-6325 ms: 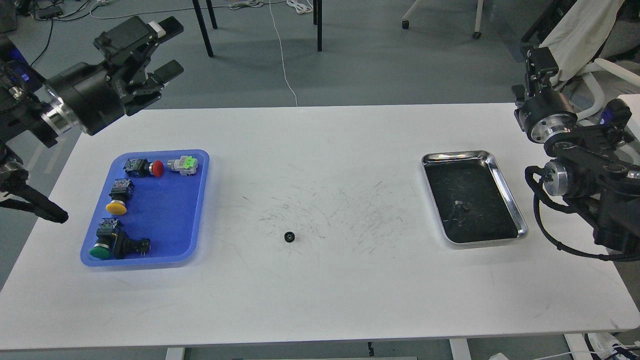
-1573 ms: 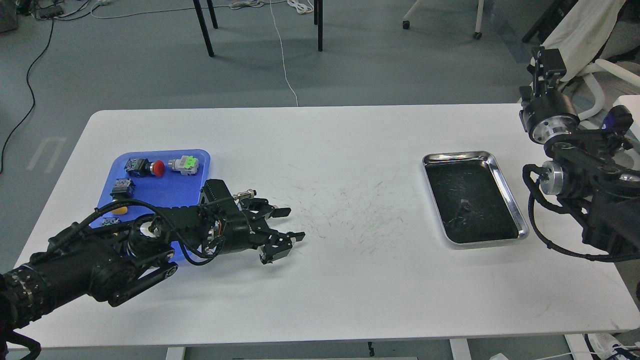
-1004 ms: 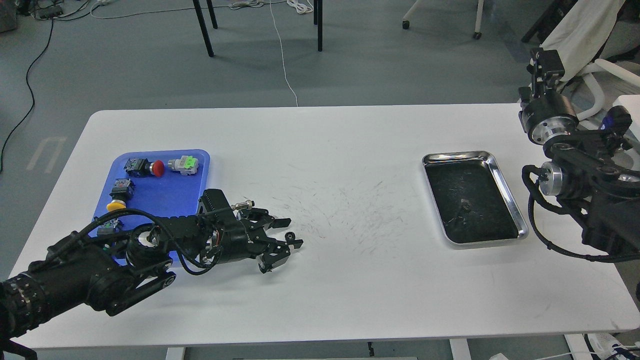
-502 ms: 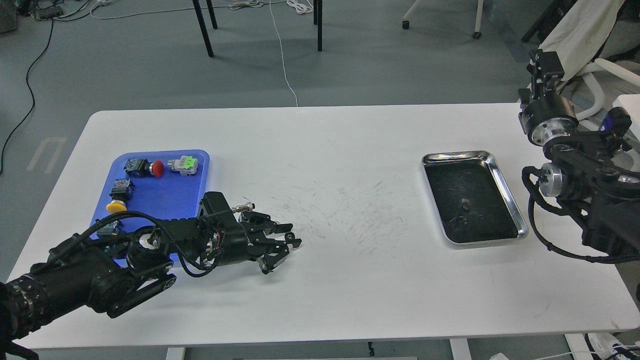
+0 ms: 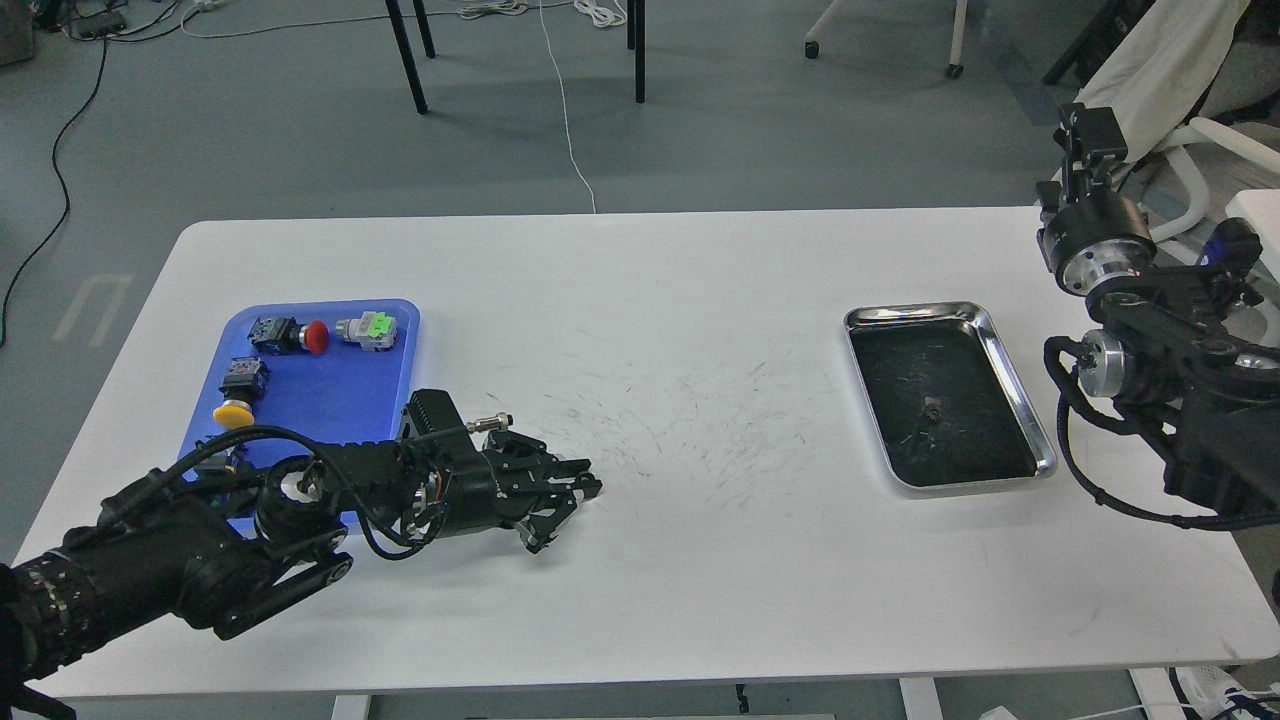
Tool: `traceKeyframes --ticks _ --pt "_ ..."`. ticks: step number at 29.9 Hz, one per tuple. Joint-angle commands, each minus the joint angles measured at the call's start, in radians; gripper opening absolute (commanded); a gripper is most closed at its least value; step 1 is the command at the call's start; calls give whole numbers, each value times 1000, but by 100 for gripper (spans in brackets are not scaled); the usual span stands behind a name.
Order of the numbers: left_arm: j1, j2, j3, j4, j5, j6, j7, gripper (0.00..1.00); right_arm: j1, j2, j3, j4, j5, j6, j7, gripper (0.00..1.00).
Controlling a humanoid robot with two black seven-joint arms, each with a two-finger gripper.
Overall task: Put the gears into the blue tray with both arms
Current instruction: 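Carry the black gear into the blue tray with the left gripper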
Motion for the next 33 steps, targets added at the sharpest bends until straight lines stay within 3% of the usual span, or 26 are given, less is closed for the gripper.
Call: traceKeyframes --ticks 1,10,17,28,33 --pt "0 10 -2 -8 -2 -2 0 9 -2 0 0 0 -1 0 0 94" --pt "-14 84 -39 -39 -11 -9 0 7 -17 0 2 -3 -1 0 0 94" --pt "-51 206 -134 -87 -11 -45 0 7 -16 0 3 -2 -1 0 0 94" --pt "-74 397 -172 -32 -69 -51 0 7 -9 11 3 5 -1 -6 0 94" --pt "-65 386 -171 2 -69 -51 0 7 -8 15 3 5 -4 -7 0 94"
